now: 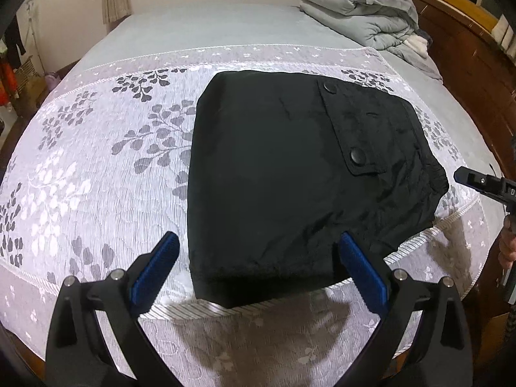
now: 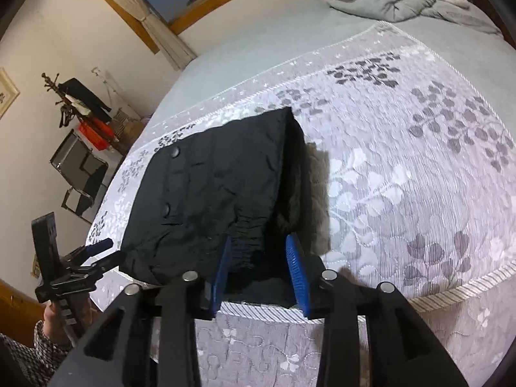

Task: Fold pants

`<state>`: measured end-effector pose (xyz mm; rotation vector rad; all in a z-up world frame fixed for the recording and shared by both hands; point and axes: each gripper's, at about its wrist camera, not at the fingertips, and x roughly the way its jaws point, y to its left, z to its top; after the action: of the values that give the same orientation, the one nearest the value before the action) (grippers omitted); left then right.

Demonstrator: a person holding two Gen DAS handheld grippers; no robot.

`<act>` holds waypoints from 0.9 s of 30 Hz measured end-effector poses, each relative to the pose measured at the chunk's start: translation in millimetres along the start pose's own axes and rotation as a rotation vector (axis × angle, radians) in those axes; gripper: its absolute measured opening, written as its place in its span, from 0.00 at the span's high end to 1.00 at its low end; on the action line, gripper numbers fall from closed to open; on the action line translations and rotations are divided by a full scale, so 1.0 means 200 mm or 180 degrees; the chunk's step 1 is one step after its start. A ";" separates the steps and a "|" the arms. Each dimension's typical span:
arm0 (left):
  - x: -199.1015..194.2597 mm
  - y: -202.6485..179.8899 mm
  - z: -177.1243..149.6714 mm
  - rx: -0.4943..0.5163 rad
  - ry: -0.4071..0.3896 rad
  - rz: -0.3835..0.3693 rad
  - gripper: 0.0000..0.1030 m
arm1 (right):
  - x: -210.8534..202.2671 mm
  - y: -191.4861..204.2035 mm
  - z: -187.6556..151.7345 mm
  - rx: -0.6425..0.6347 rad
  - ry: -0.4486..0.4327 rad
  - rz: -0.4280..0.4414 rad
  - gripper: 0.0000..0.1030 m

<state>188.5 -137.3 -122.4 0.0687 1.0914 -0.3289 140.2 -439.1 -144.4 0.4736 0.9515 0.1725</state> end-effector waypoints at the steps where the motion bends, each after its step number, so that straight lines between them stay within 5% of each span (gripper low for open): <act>1: 0.00 0.00 0.00 -0.0007 -0.0001 -0.0014 0.04 | 0.00 0.01 0.00 0.0000 -0.0002 0.0027 0.52; 11: 0.14 0.19 -0.06 -0.0719 0.0315 -0.0487 0.04 | 0.11 0.04 -0.02 -0.0062 0.0154 -0.0038 0.47; 13: 0.18 0.23 -0.08 -0.0850 0.0365 -0.0595 0.04 | 0.14 0.04 -0.02 -0.0039 0.0191 -0.0027 0.57; 22: 0.21 0.28 -0.07 -0.0857 0.0465 -0.0809 0.04 | 0.18 0.01 -0.04 -0.0020 0.0243 -0.0007 0.63; 25: 0.20 0.36 -0.01 -0.0924 0.0428 -0.0930 0.04 | 0.16 0.01 -0.03 0.0004 0.0253 0.0035 0.47; 27: 0.19 0.44 0.02 -0.0988 0.0416 -0.1095 0.04 | 0.13 0.01 -0.02 -0.0002 0.0226 0.0086 0.47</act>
<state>234.6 -64.5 -163.2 -0.3819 1.2739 -0.4634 152.7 -426.9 -165.4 0.4824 1.0147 0.2152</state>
